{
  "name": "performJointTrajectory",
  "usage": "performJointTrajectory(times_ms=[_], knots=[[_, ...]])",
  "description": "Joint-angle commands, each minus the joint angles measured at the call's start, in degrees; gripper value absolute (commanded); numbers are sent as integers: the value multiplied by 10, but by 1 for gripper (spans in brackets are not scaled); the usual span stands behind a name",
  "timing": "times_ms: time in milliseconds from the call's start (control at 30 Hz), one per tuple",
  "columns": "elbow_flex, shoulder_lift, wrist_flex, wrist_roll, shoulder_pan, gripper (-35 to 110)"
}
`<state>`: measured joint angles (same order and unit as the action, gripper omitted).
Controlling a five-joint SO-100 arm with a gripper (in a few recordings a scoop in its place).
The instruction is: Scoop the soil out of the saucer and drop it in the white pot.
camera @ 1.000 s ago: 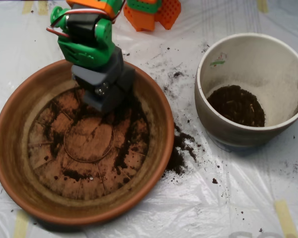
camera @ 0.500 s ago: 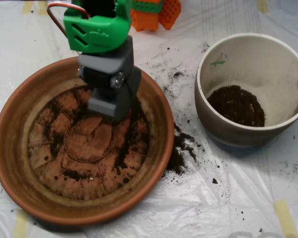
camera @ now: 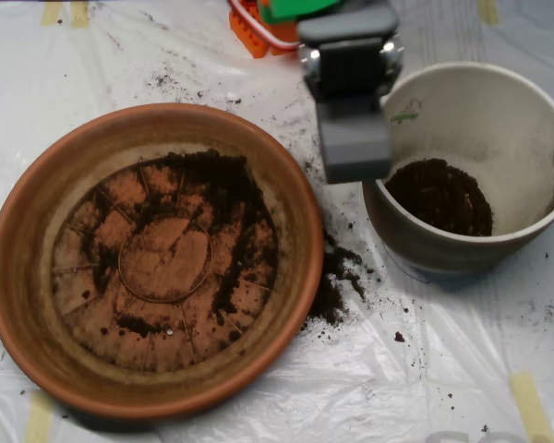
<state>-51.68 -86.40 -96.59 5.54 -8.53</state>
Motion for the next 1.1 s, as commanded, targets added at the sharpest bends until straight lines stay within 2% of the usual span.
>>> performJointTrajectory(times_ms=[0, 133, 200, 267, 500, 767, 900, 1067], knots=[[75, -1, -17, 3, -78, -1], [99, 36, -31, -12, -131, 2], [99, 41, -40, -20, -145, 29], [98, 41, -45, -24, -149, 36], [98, 32, -67, -29, -145, 36], [35, -62, -68, -34, -135, 35], [-19, -134, -62, -58, -91, 35], [-185, -268, 10, -132, 13, 34]])
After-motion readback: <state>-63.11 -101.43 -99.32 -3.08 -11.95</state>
